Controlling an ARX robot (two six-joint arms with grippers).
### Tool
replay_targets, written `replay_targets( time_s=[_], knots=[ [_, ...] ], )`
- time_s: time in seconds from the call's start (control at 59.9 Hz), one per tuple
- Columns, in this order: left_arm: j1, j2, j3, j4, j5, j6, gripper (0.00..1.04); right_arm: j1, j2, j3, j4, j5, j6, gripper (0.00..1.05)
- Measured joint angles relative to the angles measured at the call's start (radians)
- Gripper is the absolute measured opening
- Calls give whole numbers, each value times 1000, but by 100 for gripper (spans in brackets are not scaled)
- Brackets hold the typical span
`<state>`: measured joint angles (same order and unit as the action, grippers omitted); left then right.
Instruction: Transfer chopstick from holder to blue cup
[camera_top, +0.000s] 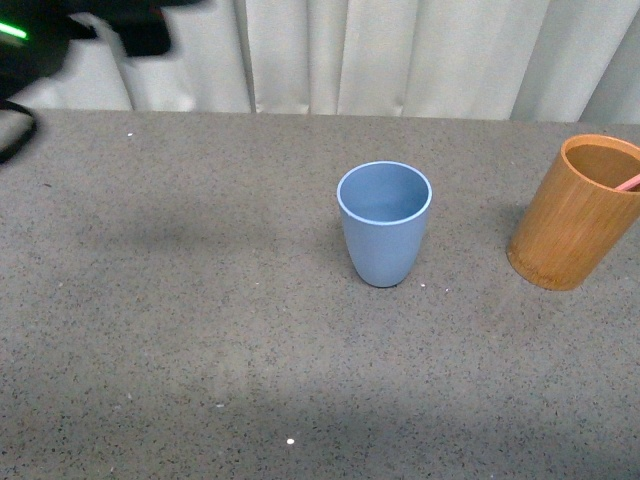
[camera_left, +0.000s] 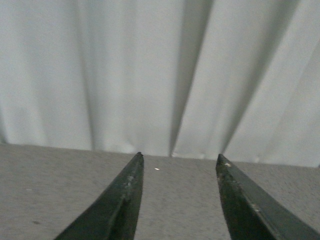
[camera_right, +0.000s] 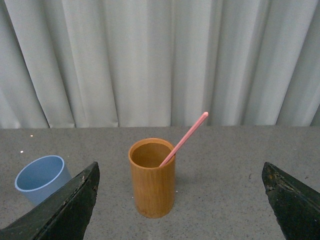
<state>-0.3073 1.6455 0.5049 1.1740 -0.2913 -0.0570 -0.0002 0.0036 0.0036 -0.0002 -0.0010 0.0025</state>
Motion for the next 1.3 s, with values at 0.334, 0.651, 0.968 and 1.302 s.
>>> replay_targets(
  time_s=[0.334,0.651,0.968,1.302],
  knots=[
    [302,-1017,-485,-688,286,42,4,0,0,0,0,0,0,95],
    [305,-1638,-484,-1172,291,49,4,0,0,0,0,0,0,95],
    [305,-1641,-484,-1172,291,49,28,0,0,0,0,0,0,95],
    [305,-1642,-484,-1172,291,49,87,-21,311,34,146,280,109,95]
  ],
)
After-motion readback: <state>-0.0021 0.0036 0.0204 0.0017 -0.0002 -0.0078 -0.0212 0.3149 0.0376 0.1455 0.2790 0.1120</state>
